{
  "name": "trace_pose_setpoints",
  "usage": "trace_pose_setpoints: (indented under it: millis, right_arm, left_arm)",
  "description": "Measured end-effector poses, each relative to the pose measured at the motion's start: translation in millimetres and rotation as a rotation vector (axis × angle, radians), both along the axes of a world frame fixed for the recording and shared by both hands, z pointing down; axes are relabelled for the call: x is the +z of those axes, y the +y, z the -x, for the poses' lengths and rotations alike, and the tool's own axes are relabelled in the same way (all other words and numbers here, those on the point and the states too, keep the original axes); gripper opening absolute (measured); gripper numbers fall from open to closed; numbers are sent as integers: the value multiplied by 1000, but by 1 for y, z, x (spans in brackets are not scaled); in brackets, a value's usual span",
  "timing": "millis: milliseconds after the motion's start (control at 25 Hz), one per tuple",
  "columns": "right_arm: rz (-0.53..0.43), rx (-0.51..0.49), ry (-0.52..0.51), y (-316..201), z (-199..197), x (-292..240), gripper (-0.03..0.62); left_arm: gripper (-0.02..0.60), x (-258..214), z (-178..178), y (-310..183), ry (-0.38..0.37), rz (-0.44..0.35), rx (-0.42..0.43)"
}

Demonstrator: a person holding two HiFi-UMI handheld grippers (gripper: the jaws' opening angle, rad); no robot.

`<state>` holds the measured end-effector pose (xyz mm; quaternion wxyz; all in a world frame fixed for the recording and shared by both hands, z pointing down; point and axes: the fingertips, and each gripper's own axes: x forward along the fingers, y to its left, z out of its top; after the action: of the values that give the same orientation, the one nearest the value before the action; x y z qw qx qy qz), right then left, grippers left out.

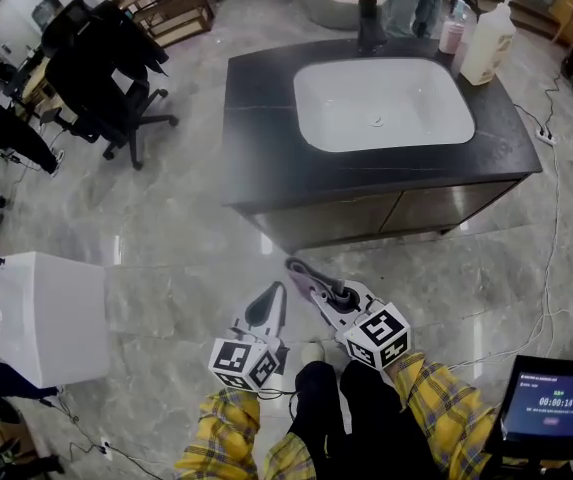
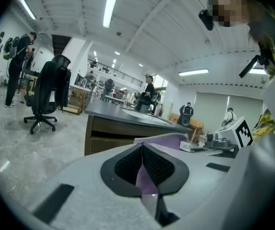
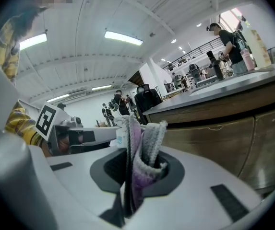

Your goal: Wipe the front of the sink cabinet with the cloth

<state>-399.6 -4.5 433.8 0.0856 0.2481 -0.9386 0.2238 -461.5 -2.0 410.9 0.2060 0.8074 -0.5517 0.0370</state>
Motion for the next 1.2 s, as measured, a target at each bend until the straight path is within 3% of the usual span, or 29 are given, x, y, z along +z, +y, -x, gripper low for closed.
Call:
trace_pose_setpoints:
  millis: [520, 800, 1200]
  right_arm:
    - [1, 73, 53, -32, 73, 42, 43]
    - [-31, 89, 104, -47, 101, 61, 43]
    - [-113, 64, 121, -83, 112, 90, 43]
  left_arm:
    - [6, 49, 69, -30, -59, 37, 33]
    - [6, 61, 98, -45, -24, 22, 28]
    - [6, 85, 96, -73, -54, 15, 30]
